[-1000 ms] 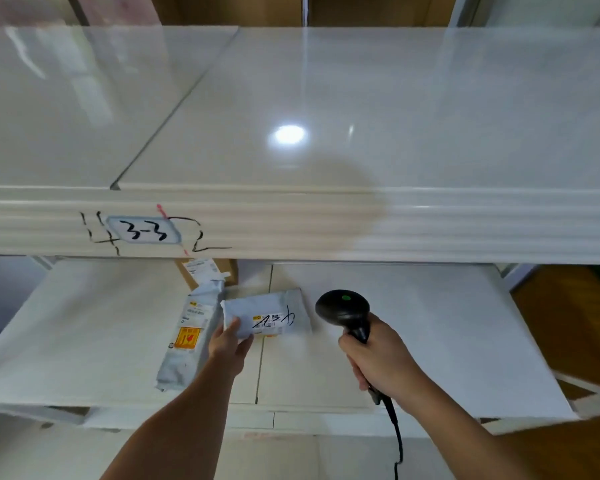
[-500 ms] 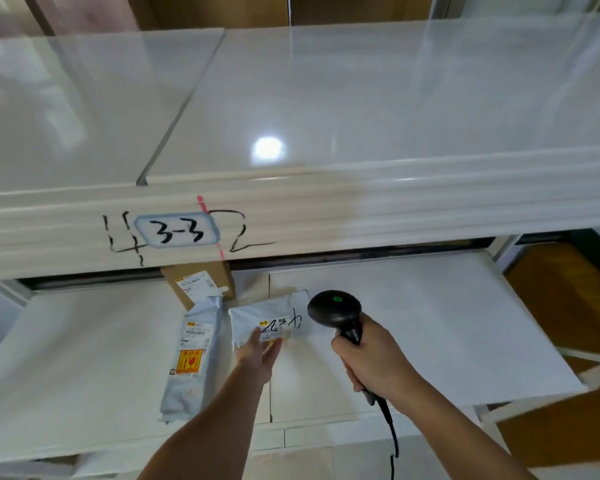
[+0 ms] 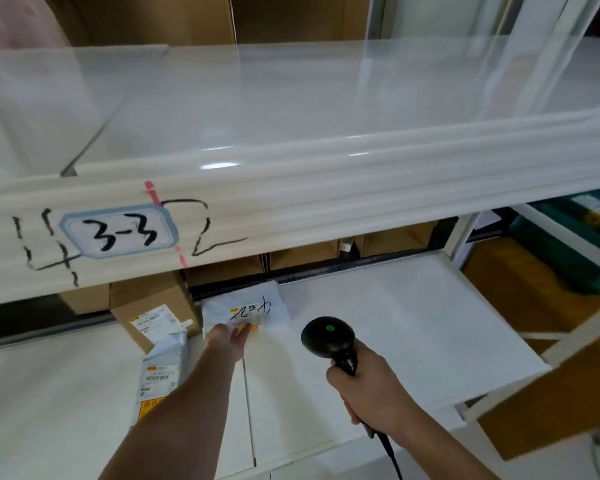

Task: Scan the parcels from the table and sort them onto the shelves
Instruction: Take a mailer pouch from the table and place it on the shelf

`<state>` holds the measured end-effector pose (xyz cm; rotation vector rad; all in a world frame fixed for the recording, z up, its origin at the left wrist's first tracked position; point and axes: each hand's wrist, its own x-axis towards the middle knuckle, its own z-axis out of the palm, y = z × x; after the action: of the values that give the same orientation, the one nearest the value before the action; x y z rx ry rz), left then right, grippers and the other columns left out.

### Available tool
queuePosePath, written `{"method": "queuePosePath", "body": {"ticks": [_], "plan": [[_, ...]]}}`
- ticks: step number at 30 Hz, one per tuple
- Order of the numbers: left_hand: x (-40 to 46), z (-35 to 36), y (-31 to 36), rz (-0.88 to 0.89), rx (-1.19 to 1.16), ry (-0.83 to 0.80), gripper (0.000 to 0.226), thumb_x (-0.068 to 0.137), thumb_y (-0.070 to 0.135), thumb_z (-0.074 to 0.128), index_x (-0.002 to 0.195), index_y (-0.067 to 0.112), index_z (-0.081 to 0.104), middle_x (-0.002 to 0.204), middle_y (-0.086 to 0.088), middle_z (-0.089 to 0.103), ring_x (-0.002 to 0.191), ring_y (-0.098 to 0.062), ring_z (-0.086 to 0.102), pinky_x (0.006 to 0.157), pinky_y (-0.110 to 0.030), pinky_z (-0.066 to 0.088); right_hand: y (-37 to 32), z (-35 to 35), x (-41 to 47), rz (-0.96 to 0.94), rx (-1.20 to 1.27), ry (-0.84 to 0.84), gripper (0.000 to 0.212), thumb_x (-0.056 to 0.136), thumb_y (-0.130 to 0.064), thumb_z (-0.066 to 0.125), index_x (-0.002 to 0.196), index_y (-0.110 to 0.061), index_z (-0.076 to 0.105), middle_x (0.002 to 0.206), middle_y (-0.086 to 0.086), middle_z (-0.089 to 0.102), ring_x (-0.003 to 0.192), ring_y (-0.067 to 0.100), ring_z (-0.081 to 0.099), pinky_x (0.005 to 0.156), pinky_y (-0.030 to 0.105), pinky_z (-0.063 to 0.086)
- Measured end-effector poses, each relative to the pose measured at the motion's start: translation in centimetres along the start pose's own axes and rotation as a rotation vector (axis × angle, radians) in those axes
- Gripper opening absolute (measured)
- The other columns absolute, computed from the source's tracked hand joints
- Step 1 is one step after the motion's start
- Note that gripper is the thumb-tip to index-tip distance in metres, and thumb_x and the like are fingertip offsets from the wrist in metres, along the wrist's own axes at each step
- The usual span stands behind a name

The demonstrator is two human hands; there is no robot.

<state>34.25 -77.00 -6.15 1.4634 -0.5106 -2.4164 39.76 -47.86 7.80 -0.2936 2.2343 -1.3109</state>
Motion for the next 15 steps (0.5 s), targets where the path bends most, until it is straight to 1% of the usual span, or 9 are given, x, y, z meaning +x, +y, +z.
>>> {"method": "queuePosePath", "body": {"ticks": [2, 3, 5, 6, 8, 10, 12, 13, 15], "plan": [[0.1, 0.1, 0.7, 0.044, 0.004, 0.030, 0.038, 0.109, 0.002, 0.044, 0.147, -0.001, 0.046, 0.156, -0.025, 0.045, 0.141, -0.034, 0.052, 0.107, -0.037, 0.053, -0.1, -0.2, -0.2, 0.010, 0.008, 0.012, 0.004, 0.086, -0.018, 0.056, 0.090, -0.019, 0.053, 0.062, 0.002, 0.054, 0.044, 0.016, 0.051, 0.050, 0.026, 0.049], [-0.1, 0.1, 0.9, 0.031, -0.014, 0.036, 0.041, 0.110, 0.006, 0.044, 0.151, 0.005, 0.044, 0.156, -0.024, 0.045, 0.141, -0.034, 0.051, 0.110, -0.045, 0.051, -0.2, -0.3, -0.5, 0.013, 0.014, 0.016, 0.004, 0.087, -0.018, 0.056, 0.090, -0.019, 0.054, 0.062, 0.002, 0.054, 0.045, 0.016, 0.051, 0.049, 0.025, 0.049], [-0.1, -0.1, 0.8, 0.018, 0.068, -0.002, 0.036, 0.110, 0.012, 0.047, 0.146, 0.010, 0.047, 0.151, -0.023, 0.047, 0.129, -0.036, 0.058, 0.110, -0.050, 0.050, -0.8, -0.5, -1.0, 0.016, 0.025, 0.022, 0.004, 0.087, -0.018, 0.056, 0.090, -0.018, 0.054, 0.064, 0.002, 0.054, 0.045, 0.017, 0.051, 0.049, 0.024, 0.048], [-0.4, -0.1, 0.4, 0.025, 0.177, -0.033, 0.032, 0.109, 0.014, 0.048, 0.141, 0.011, 0.048, 0.141, -0.023, 0.051, 0.114, -0.038, 0.063, 0.104, -0.049, 0.053, -1.1, -0.7, -1.3, 0.019, 0.032, 0.026, 0.004, 0.087, -0.018, 0.056, 0.090, -0.018, 0.054, 0.065, 0.002, 0.054, 0.046, 0.017, 0.051, 0.049, 0.025, 0.048], [-1.7, 0.0, -0.6, 0.043, 0.519, -0.114, 0.025, 0.108, 0.016, 0.051, 0.131, 0.009, 0.052, 0.113, -0.017, 0.057, 0.086, -0.035, 0.064, 0.083, -0.045, 0.056, -1.9, -1.4, -2.1, 0.028, 0.048, 0.036, 0.005, 0.087, -0.018, 0.056, 0.091, -0.017, 0.054, 0.065, 0.001, 0.054, 0.045, 0.016, 0.050, 0.048, 0.025, 0.048], [-3.2, 0.8, -1.5, 0.115, 0.980, -0.169, 0.017, 0.105, 0.018, 0.056, 0.119, 0.009, 0.057, 0.103, -0.015, 0.063, 0.083, -0.035, 0.066, 0.078, -0.042, 0.053, -2.4, -2.4, -3.1, 0.043, 0.074, 0.057, 0.005, 0.087, -0.018, 0.056, 0.091, -0.017, 0.054, 0.063, 0.001, 0.053, 0.045, 0.016, 0.050, 0.048, 0.027, 0.049], [-4.4, 2.1, -2.5, 0.312, 1.603, -0.255, 0.020, 0.101, 0.026, 0.063, 0.117, 0.013, 0.060, 0.122, -0.018, 0.068, 0.105, -0.037, 0.068, 0.090, -0.041, 0.052, -2.8, -3.9, -4.4, 0.060, 0.102, 0.093, 0.007, 0.086, -0.018, 0.056, 0.092, -0.015, 0.055, 0.061, 0.001, 0.053, 0.046, 0.016, 0.050, 0.049, 0.027, 0.049], [-5.2, 3.0, -3.1, 0.412, 1.906, -0.327, 0.028, 0.101, 0.032, 0.064, 0.124, 0.016, 0.061, 0.134, -0.015, 0.064, 0.118, -0.034, 0.065, 0.096, -0.036, 0.051, -2.8, -4.8, -5.0, 0.072, 0.113, 0.117, 0.008, 0.086, -0.019, 0.057, 0.093, -0.014, 0.055, 0.061, 0.001, 0.053, 0.046, 0.016, 0.050, 0.049, 0.027, 0.049], [-7.8, 5.6, -4.1, 0.550, 2.310, -0.471, 0.046, 0.100, 0.043, 0.062, 0.140, 0.021, 0.056, 0.149, -0.008, 0.054, 0.132, -0.027, 0.057, 0.104, -0.031, 0.046, -2.7, -6.9, -6.5, 0.101, 0.140, 0.176, 0.009, 0.086, -0.018, 0.057, 0.093, -0.012, 0.055, 0.061, 0.003, 0.053, 0.047, 0.017, 0.050, 0.050, 0.027, 0.049]]}}
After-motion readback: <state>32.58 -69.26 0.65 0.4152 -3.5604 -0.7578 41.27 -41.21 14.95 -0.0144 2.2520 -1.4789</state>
